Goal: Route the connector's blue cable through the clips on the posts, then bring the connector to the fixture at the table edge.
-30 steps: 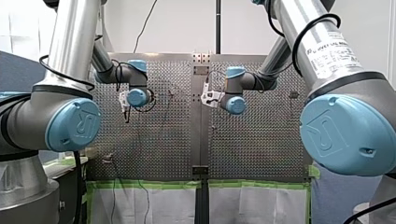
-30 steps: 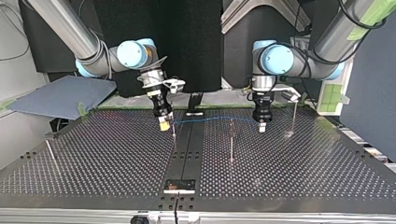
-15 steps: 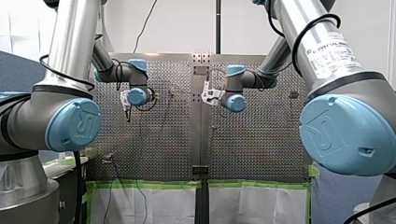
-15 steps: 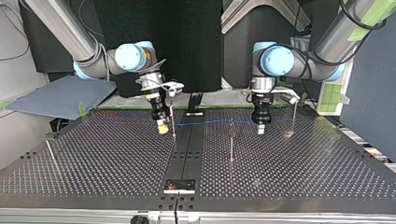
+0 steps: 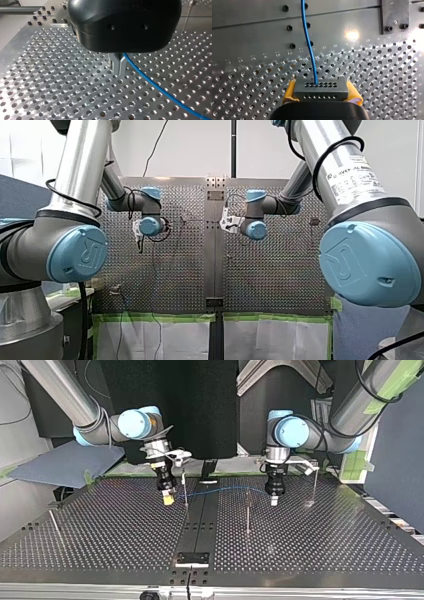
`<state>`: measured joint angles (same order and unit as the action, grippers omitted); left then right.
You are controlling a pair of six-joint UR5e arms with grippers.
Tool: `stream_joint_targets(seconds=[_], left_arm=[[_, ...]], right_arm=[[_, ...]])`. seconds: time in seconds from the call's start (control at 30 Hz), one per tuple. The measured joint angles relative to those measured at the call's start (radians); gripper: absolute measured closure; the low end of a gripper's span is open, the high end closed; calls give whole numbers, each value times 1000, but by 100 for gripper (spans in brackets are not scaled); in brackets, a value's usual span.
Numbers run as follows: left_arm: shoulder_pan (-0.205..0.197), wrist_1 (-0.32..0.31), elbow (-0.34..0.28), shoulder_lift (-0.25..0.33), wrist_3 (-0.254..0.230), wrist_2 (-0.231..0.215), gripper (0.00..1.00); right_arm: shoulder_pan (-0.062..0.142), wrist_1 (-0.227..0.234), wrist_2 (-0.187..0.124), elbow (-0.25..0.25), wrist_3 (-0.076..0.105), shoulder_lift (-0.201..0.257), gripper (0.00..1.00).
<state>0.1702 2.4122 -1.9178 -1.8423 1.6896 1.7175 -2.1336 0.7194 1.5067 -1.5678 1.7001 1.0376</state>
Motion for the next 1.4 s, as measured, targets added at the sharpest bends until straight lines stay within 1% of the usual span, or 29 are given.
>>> stream_joint_targets(seconds=[0.23,0.63,0.87,1.07,1.13,1.4], left_arm=[[0,6,22,-1,6,-3,100],[-2,22,59,-3,18,-12,100],[-1,41,81,-34,17,-15,100],[-7,48,103,-40,19,-17,100],[-9,51,108,-40,19,-17,100],[-11,59,112,-40,21,-15,100]], right_arm=[[13,2,-6,6,1,0,100],[38,-8,-15,29,1,-1,100],[51,-10,-21,38,1,-1,100],[57,-12,-24,40,1,-1,100],[64,-11,-27,40,1,-2,100],[81,-9,-31,43,1,-3,100]])
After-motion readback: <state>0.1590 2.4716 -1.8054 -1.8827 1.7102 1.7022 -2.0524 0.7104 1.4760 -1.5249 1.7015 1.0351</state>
